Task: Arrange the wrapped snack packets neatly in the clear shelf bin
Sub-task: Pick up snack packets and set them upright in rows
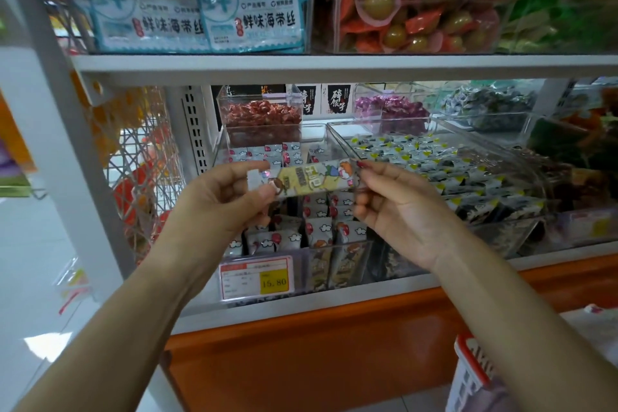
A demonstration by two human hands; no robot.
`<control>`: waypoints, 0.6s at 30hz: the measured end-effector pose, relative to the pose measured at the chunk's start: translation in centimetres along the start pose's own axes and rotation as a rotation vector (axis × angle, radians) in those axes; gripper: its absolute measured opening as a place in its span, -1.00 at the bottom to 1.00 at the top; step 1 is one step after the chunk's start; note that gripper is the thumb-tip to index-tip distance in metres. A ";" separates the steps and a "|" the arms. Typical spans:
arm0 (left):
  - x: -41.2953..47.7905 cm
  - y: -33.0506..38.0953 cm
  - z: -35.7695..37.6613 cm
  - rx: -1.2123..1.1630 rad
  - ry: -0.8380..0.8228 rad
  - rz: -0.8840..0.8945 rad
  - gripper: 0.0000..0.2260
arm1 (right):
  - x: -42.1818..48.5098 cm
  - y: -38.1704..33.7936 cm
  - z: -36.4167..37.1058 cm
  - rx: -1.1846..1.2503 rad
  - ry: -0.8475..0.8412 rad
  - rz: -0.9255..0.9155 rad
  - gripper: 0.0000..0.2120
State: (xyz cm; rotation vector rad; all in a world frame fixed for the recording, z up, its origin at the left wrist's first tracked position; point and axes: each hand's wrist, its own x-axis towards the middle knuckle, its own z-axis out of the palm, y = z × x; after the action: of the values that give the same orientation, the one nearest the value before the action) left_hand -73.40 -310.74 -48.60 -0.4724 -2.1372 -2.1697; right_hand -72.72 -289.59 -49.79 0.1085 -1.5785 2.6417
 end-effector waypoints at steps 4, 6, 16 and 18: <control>-0.2 0.2 0.1 -0.089 -0.044 0.006 -0.64 | 0.1 0.1 0.1 0.041 0.055 0.016 -0.89; -0.2 0.2 0.1 -0.141 -0.071 0.006 -0.63 | 0.2 0.0 0.3 0.072 0.090 0.046 -0.86; -0.3 0.2 0.3 -0.228 -0.156 -0.086 -0.71 | 0.0 0.0 0.5 -0.145 0.072 -0.182 -0.77; -0.3 0.1 0.2 -0.203 -0.154 -0.125 -0.80 | -0.2 0.2 0.5 -0.251 0.047 -0.261 -0.82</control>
State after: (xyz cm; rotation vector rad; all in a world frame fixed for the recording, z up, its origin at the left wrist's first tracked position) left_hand -73.07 -310.64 -48.60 -0.5492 -2.0800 -2.5125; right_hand -72.50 -290.13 -49.75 0.2211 -1.7318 2.2200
